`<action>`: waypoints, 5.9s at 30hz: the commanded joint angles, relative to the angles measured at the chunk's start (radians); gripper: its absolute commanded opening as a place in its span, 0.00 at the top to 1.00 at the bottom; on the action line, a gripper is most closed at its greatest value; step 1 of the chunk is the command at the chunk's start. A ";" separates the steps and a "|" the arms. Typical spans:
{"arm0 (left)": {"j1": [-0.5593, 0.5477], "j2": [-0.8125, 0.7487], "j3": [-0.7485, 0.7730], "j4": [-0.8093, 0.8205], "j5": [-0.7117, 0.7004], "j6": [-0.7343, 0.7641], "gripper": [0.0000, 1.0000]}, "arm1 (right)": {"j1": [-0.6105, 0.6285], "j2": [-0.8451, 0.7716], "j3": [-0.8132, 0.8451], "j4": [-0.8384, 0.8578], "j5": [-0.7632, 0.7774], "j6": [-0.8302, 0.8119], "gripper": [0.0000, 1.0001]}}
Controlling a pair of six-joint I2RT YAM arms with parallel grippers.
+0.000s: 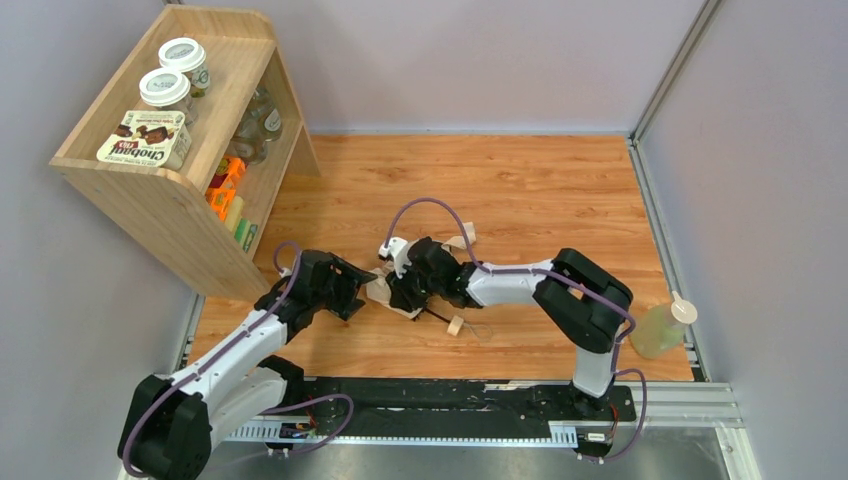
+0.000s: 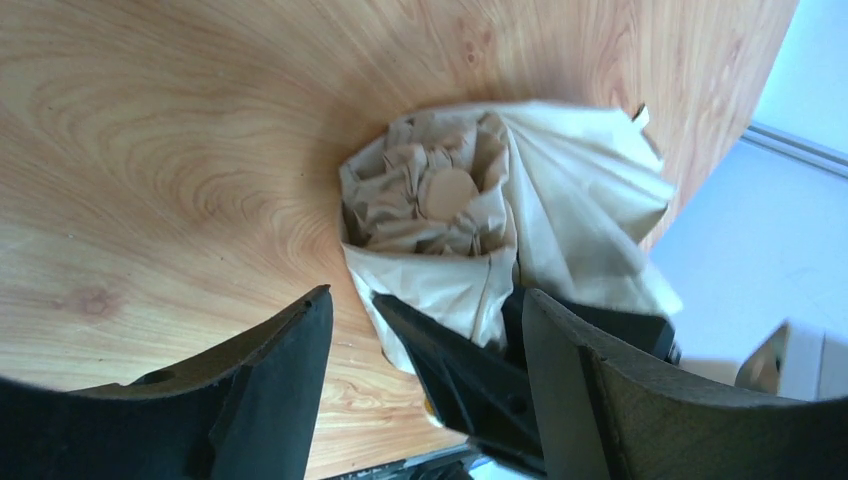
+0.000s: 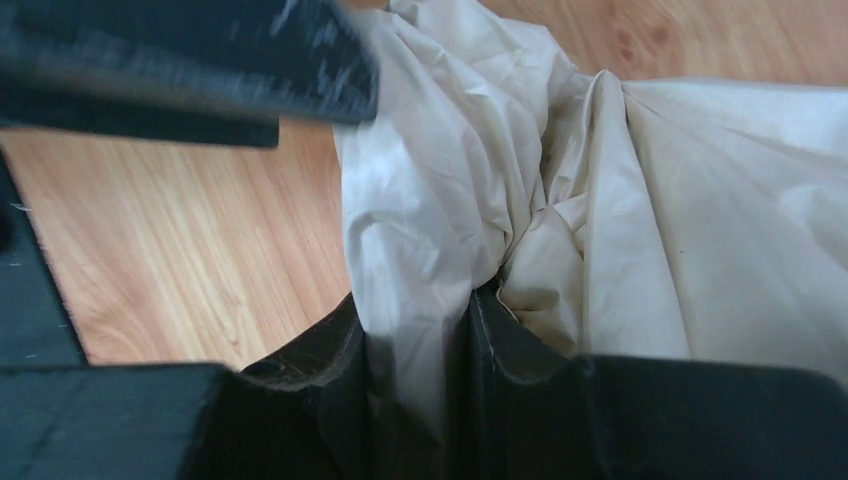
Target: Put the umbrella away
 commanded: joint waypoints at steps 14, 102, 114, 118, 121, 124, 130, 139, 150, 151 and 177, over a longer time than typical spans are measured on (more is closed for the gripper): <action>0.007 -0.068 -0.076 0.094 0.054 -0.077 0.23 | -0.164 0.301 0.109 -0.497 -0.455 0.066 1.00; -0.034 0.431 0.157 -0.203 0.062 0.078 0.95 | 0.134 0.109 0.074 -0.391 0.400 -0.017 1.00; 0.038 0.211 0.117 0.059 0.128 0.185 0.27 | -0.032 0.126 -0.058 -0.342 -0.188 0.126 1.00; 0.039 0.185 0.067 0.180 0.177 0.145 0.27 | -0.102 0.181 -0.043 -0.322 -0.357 0.159 1.00; 0.029 0.231 0.077 0.185 0.208 0.133 0.26 | -0.142 0.224 -0.026 -0.313 -0.438 0.179 1.00; 0.004 0.233 0.067 0.200 0.194 0.118 0.26 | -0.182 0.258 -0.011 -0.304 -0.506 0.196 1.00; -0.046 0.217 0.027 0.197 0.075 0.075 0.25 | -0.245 0.279 0.006 -0.279 -0.595 0.230 1.00; -0.057 0.423 0.008 0.376 0.004 0.107 0.25 | -0.262 0.307 0.051 -0.328 -0.639 0.207 1.00; -0.060 0.561 -0.067 0.288 -0.085 0.113 0.76 | -0.262 0.287 0.108 -0.388 -0.698 0.170 1.00; -0.059 0.573 -0.073 0.284 -0.071 0.113 0.81 | -0.260 0.275 0.111 -0.394 -0.698 0.169 1.00; -0.065 0.602 0.133 -0.194 0.102 0.087 1.00 | 0.203 -0.215 0.029 -0.195 0.547 -0.166 0.18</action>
